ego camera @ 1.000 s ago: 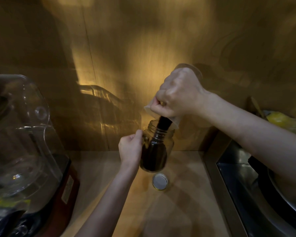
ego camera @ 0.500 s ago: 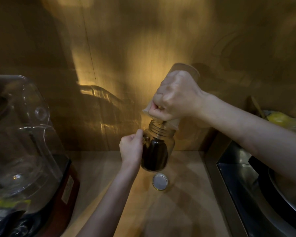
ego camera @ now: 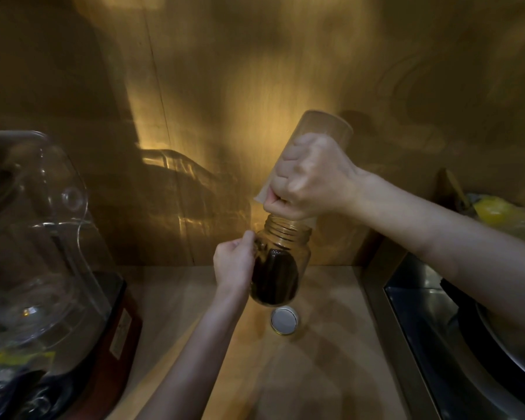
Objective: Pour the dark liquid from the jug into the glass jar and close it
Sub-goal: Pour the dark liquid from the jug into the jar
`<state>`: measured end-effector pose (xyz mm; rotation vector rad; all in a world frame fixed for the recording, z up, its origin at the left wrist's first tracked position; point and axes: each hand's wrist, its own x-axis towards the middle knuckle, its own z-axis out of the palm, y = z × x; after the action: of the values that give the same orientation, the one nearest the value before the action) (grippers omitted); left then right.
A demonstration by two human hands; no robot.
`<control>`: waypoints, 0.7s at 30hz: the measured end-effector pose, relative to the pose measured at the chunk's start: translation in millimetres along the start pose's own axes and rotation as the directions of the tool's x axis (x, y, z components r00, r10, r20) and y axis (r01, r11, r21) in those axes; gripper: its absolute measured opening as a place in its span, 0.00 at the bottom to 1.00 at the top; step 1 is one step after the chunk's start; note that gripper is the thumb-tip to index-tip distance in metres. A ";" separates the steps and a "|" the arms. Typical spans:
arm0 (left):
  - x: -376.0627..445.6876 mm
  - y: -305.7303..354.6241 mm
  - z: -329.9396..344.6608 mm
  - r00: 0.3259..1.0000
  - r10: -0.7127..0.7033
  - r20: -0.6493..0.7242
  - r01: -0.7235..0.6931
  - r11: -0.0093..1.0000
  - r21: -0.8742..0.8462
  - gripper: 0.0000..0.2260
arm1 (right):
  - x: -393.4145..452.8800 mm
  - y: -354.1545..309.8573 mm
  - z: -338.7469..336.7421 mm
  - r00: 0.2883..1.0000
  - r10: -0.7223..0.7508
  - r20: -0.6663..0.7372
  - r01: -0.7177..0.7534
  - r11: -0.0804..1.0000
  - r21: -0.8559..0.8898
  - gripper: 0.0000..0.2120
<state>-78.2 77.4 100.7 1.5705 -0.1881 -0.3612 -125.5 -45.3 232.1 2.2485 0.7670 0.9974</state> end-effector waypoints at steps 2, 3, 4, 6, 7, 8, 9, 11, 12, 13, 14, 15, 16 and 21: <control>-2.2 0.8 -0.3 1.000 0.009 0.011 -0.009 1.000 0.008 0.19 | -0.5 1.4 -1.4 1.000 0.007 -0.013 -0.007 1.000 0.006 0.19; -3.0 1.4 -0.1 1.000 0.015 0.022 -0.015 1.000 0.013 0.19 | -1.2 1.5 -1.4 1.000 0.016 -0.026 -0.015 1.000 0.016 0.19; -3.2 1.3 -0.4 0.999 0.020 0.027 -0.021 1.000 0.017 0.19 | -2.4 1.2 -1.1 0.998 0.038 -0.040 -0.037 0.999 0.033 0.20; -2.4 -2.4 -1.0 0.999 0.022 0.025 -0.022 1.000 0.016 0.18 | -6.3 0.8 0.2 0.990 0.123 -0.072 -0.117 0.990 0.084 0.22; -2.4 -5.4 -2.1 1.000 0.012 0.027 -0.013 1.000 0.010 0.17 | -9.7 0.4 0.9 0.979 0.187 -0.085 -0.176 0.977 0.118 0.23; -2.6 -9.1 -4.1 1.000 -0.001 0.026 0.002 1.000 -0.015 0.15 | -14.2 0.1 1.5 0.958 0.270 -0.094 -0.253 0.954 0.159 0.22; -2.6 -13.9 -6.9 1.000 -0.020 0.021 0.021 0.998 -0.061 0.14 | -20.8 0.3 2.9 0.924 0.367 -0.105 -0.342 0.918 0.201 0.21; -4.4 -24.1 -15.4 0.998 -0.064 0.015 0.065 0.988 -0.140 0.15 | -37.2 0.0 5.7 0.810 0.573 -0.121 -0.522 0.800 0.295 0.19; -6.1 -27.7 -20.3 0.997 -0.081 0.008 0.081 0.984 -0.161 0.15 | -46.7 -2.5 7.2 0.738 0.667 -0.103 -0.601 0.718 0.352 0.19; -7.2 -30.8 -24.9 0.996 -0.094 -0.005 0.091 0.980 -0.177 0.15 | -56.5 -6.4 9.7 0.657 0.750 -0.081 -0.663 0.626 0.411 0.20; -7.6 -33.3 -28.9 0.995 -0.102 -0.016 0.097 0.977 -0.188 0.14 | -65.3 -11.8 12.3 0.572 0.818 -0.053 -0.710 0.527 0.467 0.20; -8.2 -36.3 -32.3 0.994 -0.105 -0.024 0.098 0.977 -0.191 0.14 | -73.9 -18.7 16.1 0.483 0.876 -0.017 -0.742 0.419 0.523 0.20; -8.5 -40.4 -34.5 0.994 -0.104 -0.032 0.096 0.977 -0.188 0.14 | -82.4 -26.5 21.0 0.382 0.923 0.035 -0.761 0.293 0.578 0.20; -6.3 -74.8 -47.1 0.987 -0.163 -0.002 0.160 0.973 -0.169 0.12 | -123.6 -65.4 61.0 -0.124 0.923 0.365 -0.703 -0.341 0.624 0.19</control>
<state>-75.8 126.6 27.0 1.4245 -0.0165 -0.4796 -164.8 -101.2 95.8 3.3388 -1.2998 2.0159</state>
